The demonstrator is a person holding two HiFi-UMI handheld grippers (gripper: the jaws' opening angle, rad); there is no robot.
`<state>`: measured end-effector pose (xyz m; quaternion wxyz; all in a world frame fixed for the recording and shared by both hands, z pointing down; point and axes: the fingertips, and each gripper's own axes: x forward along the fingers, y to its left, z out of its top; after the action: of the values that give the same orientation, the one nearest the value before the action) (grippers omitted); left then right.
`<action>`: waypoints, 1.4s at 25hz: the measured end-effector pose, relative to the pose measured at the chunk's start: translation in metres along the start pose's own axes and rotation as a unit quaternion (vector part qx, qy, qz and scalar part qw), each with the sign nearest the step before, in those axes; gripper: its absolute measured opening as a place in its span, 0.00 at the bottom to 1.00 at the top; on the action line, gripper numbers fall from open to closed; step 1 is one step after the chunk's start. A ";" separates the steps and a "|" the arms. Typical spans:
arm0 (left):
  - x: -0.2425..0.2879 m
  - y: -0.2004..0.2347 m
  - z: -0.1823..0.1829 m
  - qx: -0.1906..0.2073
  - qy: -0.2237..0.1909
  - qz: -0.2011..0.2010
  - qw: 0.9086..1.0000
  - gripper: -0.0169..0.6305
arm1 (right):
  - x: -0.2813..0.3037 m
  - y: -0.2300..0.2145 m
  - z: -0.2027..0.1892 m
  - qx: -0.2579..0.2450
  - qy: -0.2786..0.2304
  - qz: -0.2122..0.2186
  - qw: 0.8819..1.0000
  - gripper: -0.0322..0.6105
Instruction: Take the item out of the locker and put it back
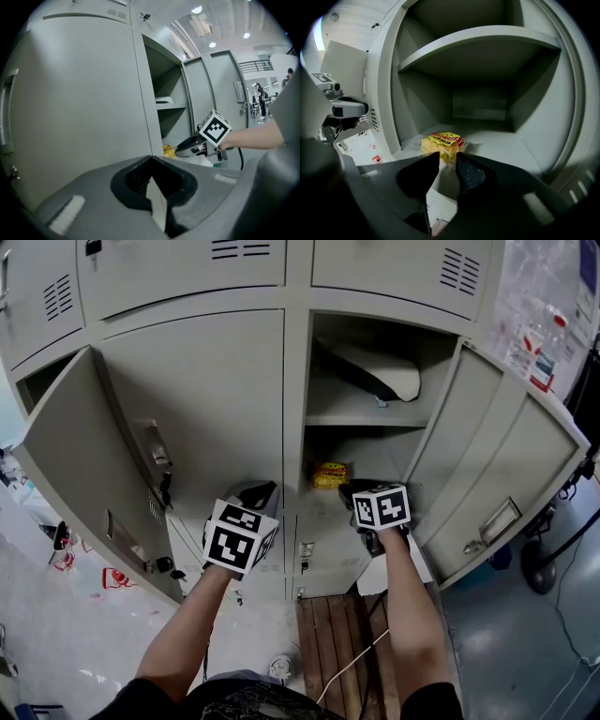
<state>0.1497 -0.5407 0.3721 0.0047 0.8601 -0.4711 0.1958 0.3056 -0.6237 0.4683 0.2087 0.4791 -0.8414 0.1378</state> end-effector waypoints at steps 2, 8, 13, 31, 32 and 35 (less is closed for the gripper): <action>-0.001 0.002 -0.001 -0.003 0.000 0.002 1.000 0.03 | -0.001 -0.002 0.000 -0.001 0.000 -0.007 1.000 0.25; -0.004 0.006 -0.004 -0.009 0.000 0.006 1.000 0.03 | 0.001 -0.001 -0.001 0.000 -0.003 -0.013 1.000 0.16; -0.006 0.006 -0.004 -0.011 -0.001 0.007 1.000 0.03 | -0.001 0.001 0.000 0.004 -0.010 -0.019 1.000 0.11; -0.019 -0.008 0.000 -0.018 -0.013 0.001 1.000 0.03 | -0.034 0.002 0.009 0.047 -0.053 -0.056 0.996 0.09; -0.020 -0.010 0.000 -0.019 -0.014 0.001 1.000 0.03 | -0.036 0.002 0.010 0.046 -0.056 -0.058 0.996 0.09; -0.026 -0.015 0.002 -0.020 -0.017 0.000 1.000 0.03 | -0.045 0.002 0.011 0.045 -0.065 -0.067 0.995 0.09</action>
<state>0.1497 -0.5121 0.3645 0.0140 0.8632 -0.4746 0.1716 0.3222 -0.5939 0.4364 0.1410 0.5509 -0.8122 0.1300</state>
